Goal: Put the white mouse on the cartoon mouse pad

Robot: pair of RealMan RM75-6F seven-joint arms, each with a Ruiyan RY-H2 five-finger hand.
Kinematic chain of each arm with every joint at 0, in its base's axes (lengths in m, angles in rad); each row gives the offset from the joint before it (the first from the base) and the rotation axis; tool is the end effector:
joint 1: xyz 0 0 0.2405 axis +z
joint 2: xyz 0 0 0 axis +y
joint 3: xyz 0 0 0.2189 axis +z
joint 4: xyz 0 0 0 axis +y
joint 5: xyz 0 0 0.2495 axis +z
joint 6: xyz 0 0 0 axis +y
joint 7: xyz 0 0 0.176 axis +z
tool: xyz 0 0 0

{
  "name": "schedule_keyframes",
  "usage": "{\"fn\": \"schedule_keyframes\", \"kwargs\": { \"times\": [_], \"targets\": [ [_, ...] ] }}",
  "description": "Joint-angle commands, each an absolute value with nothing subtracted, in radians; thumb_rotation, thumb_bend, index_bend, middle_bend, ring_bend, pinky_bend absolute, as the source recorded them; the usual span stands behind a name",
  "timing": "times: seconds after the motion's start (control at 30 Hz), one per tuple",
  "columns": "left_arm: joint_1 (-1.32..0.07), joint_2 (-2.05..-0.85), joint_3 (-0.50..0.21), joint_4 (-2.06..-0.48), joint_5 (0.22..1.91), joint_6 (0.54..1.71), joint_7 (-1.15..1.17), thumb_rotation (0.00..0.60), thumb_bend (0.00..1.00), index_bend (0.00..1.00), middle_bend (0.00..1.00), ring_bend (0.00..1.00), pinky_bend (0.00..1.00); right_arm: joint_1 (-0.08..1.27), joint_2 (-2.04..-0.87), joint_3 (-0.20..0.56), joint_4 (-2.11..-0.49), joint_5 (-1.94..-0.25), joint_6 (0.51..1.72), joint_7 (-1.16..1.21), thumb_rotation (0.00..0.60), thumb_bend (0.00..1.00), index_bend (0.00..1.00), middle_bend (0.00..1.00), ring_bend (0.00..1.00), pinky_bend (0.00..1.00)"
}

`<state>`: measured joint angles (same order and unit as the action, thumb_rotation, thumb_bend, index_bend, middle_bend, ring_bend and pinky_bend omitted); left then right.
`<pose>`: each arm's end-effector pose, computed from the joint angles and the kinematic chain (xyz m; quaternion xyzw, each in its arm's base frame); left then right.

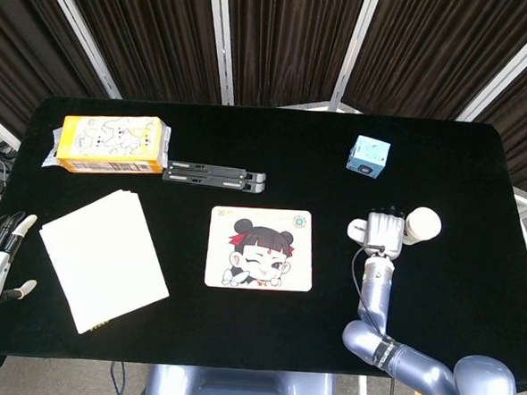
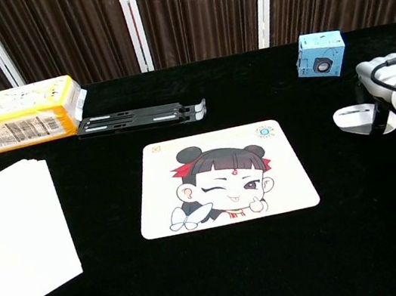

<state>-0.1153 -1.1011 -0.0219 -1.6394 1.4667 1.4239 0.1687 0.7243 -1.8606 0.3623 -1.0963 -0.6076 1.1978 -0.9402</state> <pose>-0.2949 0.2145 0.0967 -0.6378 -0.3618 -0.3190 0.6005 -0.2004 -0.3970 -0.0603 0.6032 -0.3944 0.1668 0.6729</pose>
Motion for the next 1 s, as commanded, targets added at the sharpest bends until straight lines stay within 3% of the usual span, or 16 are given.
{"fn": "schedule_keyframes", "kwargs": {
  "times": [0.03, 0.7, 1.0],
  "targets": [
    [-0.115, -1.101, -0.022, -1.640, 1.466, 1.424, 0.170, 0.600, 0.16, 0.06, 0.00, 0.00, 0.00, 0.725, -1.854, 0.363, -1.120, -0.622, 1.209, -0.932, 0.600, 0.19, 0.54, 0.33, 0.14, 0.24],
    [-0.116, -1.100, -0.022, -1.640, 1.468, 1.425, 0.163, 0.600, 0.16, 0.06, 0.00, 0.00, 0.00, 0.764, -1.823, 0.385, -1.436, -0.651, 1.335, -1.008, 0.600, 0.19, 0.55, 0.35, 0.16, 0.25],
    [-0.115, -1.098, -0.022, -1.638, 1.470, 1.426, 0.153, 0.600, 0.16, 0.06, 0.00, 0.00, 0.00, 0.787, -1.854, 0.370, -1.475, -0.653, 1.354, -1.021, 0.600, 0.19, 0.56, 0.36, 0.16, 0.25]
  ]
}}
